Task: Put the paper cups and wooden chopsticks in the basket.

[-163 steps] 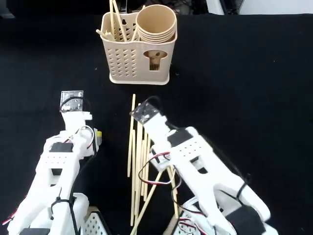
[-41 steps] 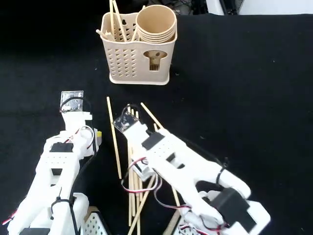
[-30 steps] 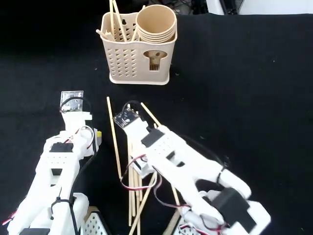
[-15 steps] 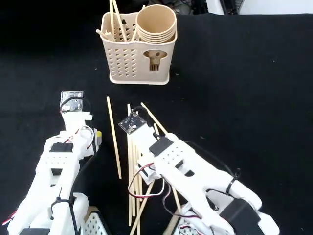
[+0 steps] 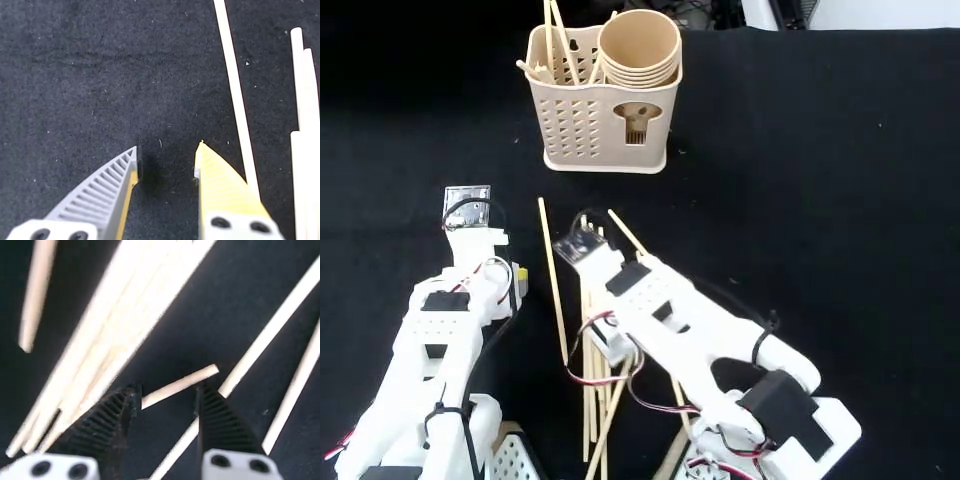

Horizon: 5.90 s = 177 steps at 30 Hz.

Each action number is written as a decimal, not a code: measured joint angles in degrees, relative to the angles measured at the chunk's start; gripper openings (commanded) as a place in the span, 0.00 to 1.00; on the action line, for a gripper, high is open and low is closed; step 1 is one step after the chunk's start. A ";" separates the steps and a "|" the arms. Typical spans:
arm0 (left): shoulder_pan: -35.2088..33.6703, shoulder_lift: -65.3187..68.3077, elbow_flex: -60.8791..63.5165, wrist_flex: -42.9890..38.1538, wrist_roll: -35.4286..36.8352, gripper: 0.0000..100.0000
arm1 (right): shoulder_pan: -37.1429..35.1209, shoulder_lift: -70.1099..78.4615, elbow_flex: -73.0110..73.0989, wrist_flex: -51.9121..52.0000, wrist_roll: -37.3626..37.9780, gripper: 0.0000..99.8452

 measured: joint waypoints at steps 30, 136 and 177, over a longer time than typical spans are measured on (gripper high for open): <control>0.00 0.00 0.00 -0.35 0.00 0.20 | 1.14 -3.96 2.81 -1.49 -9.14 0.18; -0.44 0.00 0.97 -0.35 -0.09 0.20 | 15.56 10.81 -14.07 -0.88 25.23 0.25; -0.44 0.00 0.97 -0.35 -0.09 0.20 | 21.89 15.03 -22.33 2.11 28.31 0.02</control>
